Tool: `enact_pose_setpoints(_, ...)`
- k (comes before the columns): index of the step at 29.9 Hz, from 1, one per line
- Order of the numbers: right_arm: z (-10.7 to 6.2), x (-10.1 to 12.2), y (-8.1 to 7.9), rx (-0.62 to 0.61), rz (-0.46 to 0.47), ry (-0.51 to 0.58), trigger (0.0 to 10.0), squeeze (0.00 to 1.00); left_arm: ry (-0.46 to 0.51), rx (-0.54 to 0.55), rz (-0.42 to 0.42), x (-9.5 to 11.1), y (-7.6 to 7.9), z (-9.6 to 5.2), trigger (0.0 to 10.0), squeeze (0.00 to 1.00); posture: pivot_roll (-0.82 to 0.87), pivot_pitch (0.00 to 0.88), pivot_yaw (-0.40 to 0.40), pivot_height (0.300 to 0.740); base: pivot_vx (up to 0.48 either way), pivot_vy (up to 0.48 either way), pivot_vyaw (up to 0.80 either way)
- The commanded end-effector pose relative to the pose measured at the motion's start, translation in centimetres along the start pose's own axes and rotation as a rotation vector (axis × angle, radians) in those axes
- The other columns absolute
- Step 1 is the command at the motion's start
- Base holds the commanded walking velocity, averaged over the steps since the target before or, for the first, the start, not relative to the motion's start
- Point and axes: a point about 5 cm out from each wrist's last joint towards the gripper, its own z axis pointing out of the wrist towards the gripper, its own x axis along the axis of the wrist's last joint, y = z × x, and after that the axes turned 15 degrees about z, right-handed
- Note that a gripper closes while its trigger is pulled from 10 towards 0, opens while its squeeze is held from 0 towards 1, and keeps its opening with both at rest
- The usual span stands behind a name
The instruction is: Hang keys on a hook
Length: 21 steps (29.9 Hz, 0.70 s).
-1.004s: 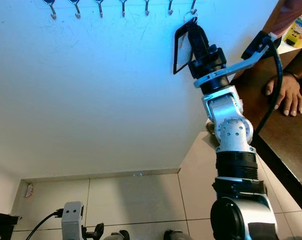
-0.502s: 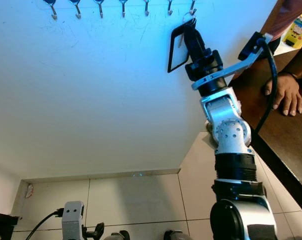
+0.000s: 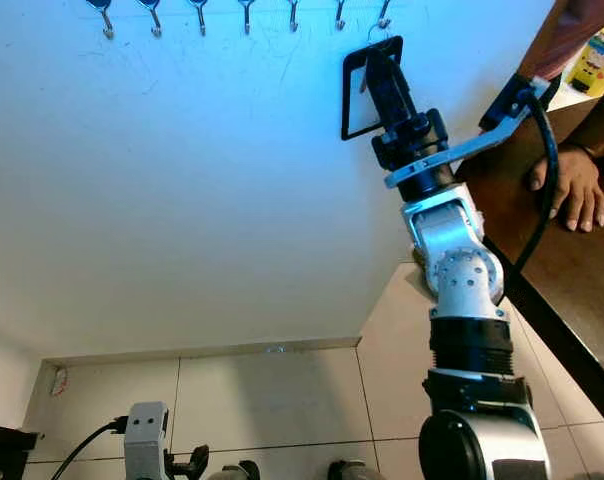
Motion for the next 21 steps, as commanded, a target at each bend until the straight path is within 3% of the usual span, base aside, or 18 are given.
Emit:
enact_pose_setpoints(1,-0.5,-0.6,-0.1,0.008,0.019,-0.020,10.0,1.00,-0.039,-0.009,-0.003,-1.1,0.1,-0.4,10.0,0.00,-0.05,0.143,0.080,0.740,0.000,0.000,0.00)
enact_pose_setpoints(8,-1.6,-1.6,0.4,-0.014,0.033,-0.049,10.0,1.00,-0.047,-0.011,-0.006,-1.3,0.2,-0.4,10.0,0.00,-0.05,0.144,0.074,0.740,0.000,0.000,0.00)
enact_pose_setpoints(10,-2.9,-3.1,2.0,-0.110,-0.020,-0.146,10.0,0.96,-0.052,-0.008,-0.011,-1.4,0.1,-0.5,10.0,0.00,-0.05,0.141,0.071,0.740,0.000,0.000,0.00)
enact_pose_setpoints(11,-4.7,-4.6,3.7,-0.208,-0.058,-0.257,10.0,0.00,-0.065,-0.002,-0.019,-1.6,0.1,-0.5,10.0,0.00,-0.04,0.138,0.065,0.740,0.000,0.000,0.00)
enact_pose_setpoints(12,-4.7,-4.6,3.7,-0.208,-0.058,-0.257,10.0,0.00,-0.065,-0.002,-0.019,-1.6,0.1,-0.5,10.0,0.00,-0.04,0.138,0.065,0.740,0.000,0.000,0.00)
enact_pose_setpoints(13,-6.6,-5.8,5.0,-0.267,-0.098,-0.352,10.0,0.00,-0.076,0.002,-0.023,-1.8,0.1,-0.6,10.0,0.00,-0.04,0.133,0.063,0.740,0.000,0.000,0.00)
enact_pose_setpoints(14,-6.6,-5.8,5.0,-0.267,-0.098,-0.352,10.0,0.00,-0.076,0.002,-0.023,-1.8,0.1,-0.6,10.0,0.00,-0.04,0.133,0.063,0.740,0.000,0.000,0.00)
enact_pose_setpoints(15,-8.1,-6.6,5.7,-0.296,-0.117,-0.422,10.0,0.00,-0.085,0.005,-0.024,-2.0,0.1,-0.6,10.0,0.00,-0.04,0.133,0.063,0.740,0.000,0.000,0.00)
enact_pose_setpoints(16,-10.2,-7.6,6.4,-0.322,-0.123,-0.517,10.0,0.00,-0.098,0.009,-0.026,-2.3,0.1,-0.7,10.0,0.00,-0.04,0.130,0.063,0.740,0.000,0.000,0.00)
enact_pose_setpoints(17,-14.3,-8.9,7.2,-0.356,-0.097,-0.666,10.0,0.00,-0.126,0.013,-0.026,-2.9,0.1,-1.0,10.0,0.00,-0.05,0.126,0.064,0.740,0.000,0.000,0.00)
enact_pose_setpoints(18,-14.3,-8.9,7.2,-0.356,-0.097,-0.666,10.0,0.00,-0.126,0.013,-0.026,-2.9,0.1,-1.0,10.0,0.00,-0.05,0.126,0.064,0.740,0.000,0.000,0.00)
enact_pose_setpoints(19,-15.7,-9.2,7.5,-0.375,-0.099,-0.716,10.0,0.00,-0.134,0.013,-0.025,-3.1,0.1,-1.1,10.0,0.00,-0.05,0.124,0.065,0.740,0.000,0.000,0.00)
enact_pose_setpoints(21,-16.5,-9.3,7.7,-0.391,-0.106,-0.744,10.0,0.00,-0.140,0.013,-0.023,-3.2,0.1,-1.1,10.0,0.00,-0.05,0.123,0.066,0.740,0.000,0.000,0.00)
